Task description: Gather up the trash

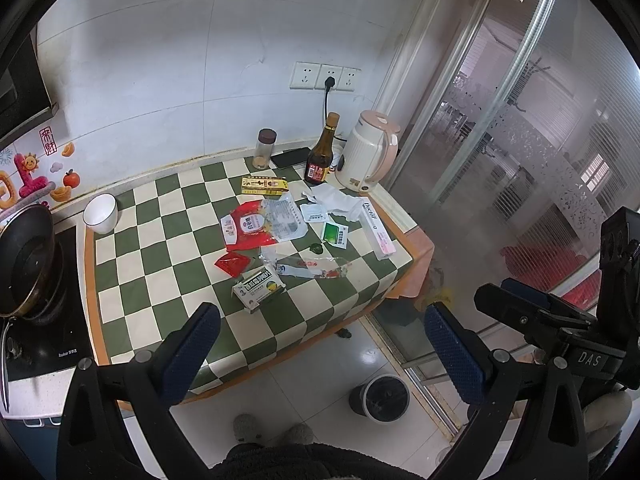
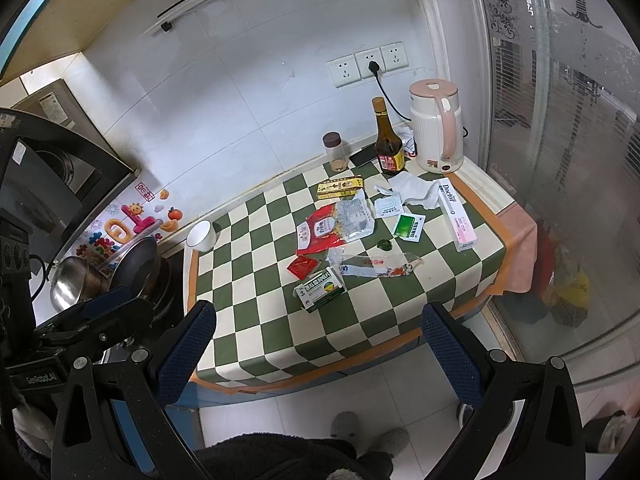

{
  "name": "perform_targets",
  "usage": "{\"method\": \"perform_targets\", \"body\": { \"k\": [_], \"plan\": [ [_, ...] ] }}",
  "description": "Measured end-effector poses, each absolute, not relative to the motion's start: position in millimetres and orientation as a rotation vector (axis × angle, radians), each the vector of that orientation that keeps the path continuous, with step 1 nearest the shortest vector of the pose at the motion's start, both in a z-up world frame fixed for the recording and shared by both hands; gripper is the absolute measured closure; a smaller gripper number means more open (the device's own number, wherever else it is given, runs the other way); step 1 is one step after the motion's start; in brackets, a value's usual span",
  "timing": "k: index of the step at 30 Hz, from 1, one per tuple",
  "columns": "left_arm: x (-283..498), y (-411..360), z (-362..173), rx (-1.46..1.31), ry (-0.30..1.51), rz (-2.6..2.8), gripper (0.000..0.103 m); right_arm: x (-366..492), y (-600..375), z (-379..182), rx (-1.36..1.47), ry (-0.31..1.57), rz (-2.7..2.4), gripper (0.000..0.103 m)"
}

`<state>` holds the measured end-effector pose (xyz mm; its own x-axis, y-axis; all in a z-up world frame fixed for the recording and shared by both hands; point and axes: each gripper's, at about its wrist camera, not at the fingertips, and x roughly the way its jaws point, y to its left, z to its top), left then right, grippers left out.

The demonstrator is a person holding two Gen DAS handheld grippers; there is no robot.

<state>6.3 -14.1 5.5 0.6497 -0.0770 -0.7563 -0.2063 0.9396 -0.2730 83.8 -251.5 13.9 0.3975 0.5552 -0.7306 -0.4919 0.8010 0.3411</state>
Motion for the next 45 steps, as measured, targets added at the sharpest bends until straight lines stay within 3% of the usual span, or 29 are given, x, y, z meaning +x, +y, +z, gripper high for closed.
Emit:
{"method": "perform_targets", "body": {
  "k": [10, 15, 21, 25, 28, 34, 36, 38, 39, 45],
  "plan": [
    [9.9, -9.0, -1.1, -0.342, 0.869, 0.082, 0.0, 84.3, -251.5, 11.6, 0.081, 0.955, 0.653, 0.0],
    [35.7, -0.2, -21.9, -0.09, 0.828, 0.264, 0.0, 92.3, -237.9, 0.1, 0.069, 0.965, 0.535, 0.0],
    [97.9, 24.7, -120.0, 0.23, 0.967, 0.293, 0.0, 130.2, -223.8, -58.9, 0.045, 1.047, 0.364, 0.0],
    [140.3, 31.5, -211.8, 0.29, 1.19, 0.125, 0.0, 158.8, -218.8, -105.0, 0.048, 1.138, 0.303, 0.0],
    [166.7, 26.2, -265.7, 0.336, 1.317, 0.068, 0.0, 209.5, -219.6, -174.3, 0.027, 1.26, 0.238, 0.0],
    [215.7, 16.7, -340.1, 0.336, 1.471, -0.022, 0.001, 275.7, -217.9, -244.4, -0.026, 1.385, 0.219, 0.0],
    [228.0, 13.1, -352.6, 0.343, 1.502, -0.024, 0.006, 301.0, -215.0, -264.0, -0.051, 1.417, 0.241, 0.0],
    [238.1, 10.1, -360.8, 0.322, 1.539, -0.032, 0.028, 323.2, -210.7, -277.5, -0.071, 1.445, 0.268, 0.0],
    [242.7, 9.9, -361.5, 0.283, 1.549, -0.037, 0.032, 335.9, -210.0, -283.2, -0.086, 1.46, 0.284, 0.0],
    [245.1, 15.5, -337.5, 0.097, 1.551, 0.124, 0.033, 406.9, -214.6, -289.3, -0.129, 1.453, 0.301, 0.0]
  ]
}}
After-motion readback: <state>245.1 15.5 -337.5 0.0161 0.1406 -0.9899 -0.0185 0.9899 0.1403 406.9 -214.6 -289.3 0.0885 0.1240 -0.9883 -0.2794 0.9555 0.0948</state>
